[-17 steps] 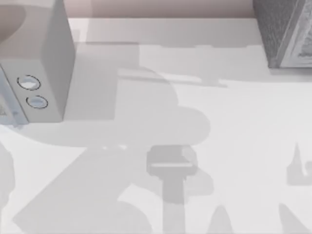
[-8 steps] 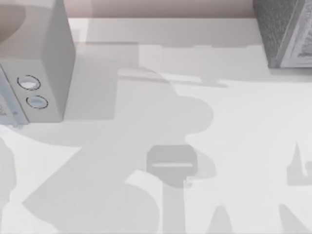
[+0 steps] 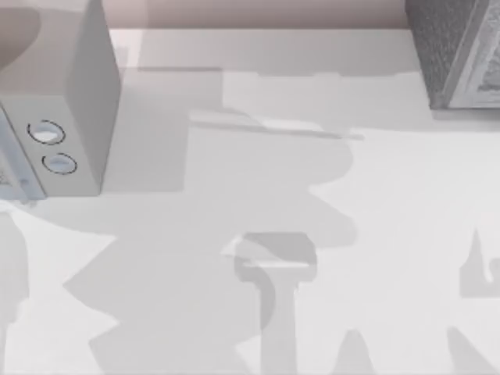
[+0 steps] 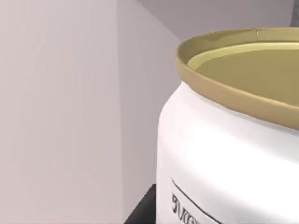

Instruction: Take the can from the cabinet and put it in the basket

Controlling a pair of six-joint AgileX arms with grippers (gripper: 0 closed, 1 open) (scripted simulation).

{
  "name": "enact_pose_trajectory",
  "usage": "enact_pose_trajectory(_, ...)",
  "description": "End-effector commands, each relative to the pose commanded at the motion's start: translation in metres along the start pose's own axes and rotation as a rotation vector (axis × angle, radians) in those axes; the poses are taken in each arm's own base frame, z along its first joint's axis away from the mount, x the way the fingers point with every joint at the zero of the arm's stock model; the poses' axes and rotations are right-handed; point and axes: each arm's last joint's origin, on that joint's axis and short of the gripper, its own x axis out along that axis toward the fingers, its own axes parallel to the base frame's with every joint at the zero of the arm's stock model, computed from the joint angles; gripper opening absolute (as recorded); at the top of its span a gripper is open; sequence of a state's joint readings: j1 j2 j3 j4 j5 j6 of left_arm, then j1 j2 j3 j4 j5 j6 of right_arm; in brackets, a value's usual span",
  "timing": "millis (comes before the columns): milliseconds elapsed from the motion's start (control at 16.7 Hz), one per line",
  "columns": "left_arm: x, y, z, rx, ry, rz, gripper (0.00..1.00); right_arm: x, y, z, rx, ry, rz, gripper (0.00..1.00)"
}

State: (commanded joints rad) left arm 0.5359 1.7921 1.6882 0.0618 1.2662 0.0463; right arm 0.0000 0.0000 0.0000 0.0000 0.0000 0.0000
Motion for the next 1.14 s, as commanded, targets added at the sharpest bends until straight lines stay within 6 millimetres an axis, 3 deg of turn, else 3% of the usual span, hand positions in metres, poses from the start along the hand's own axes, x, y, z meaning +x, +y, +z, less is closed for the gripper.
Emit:
enact_pose_trajectory(780,0.0000,0.0000,0.0000,0.000,0.000,0.000,0.98,0.0000,0.0000,0.0000,0.000,0.000,0.000,1.00)
enact_pose_trajectory(1140,0.0000,0.0000,0.0000,0.000,0.000,0.000,1.00,0.0000,0.0000,0.0000,0.000,0.000,0.000,1.00)
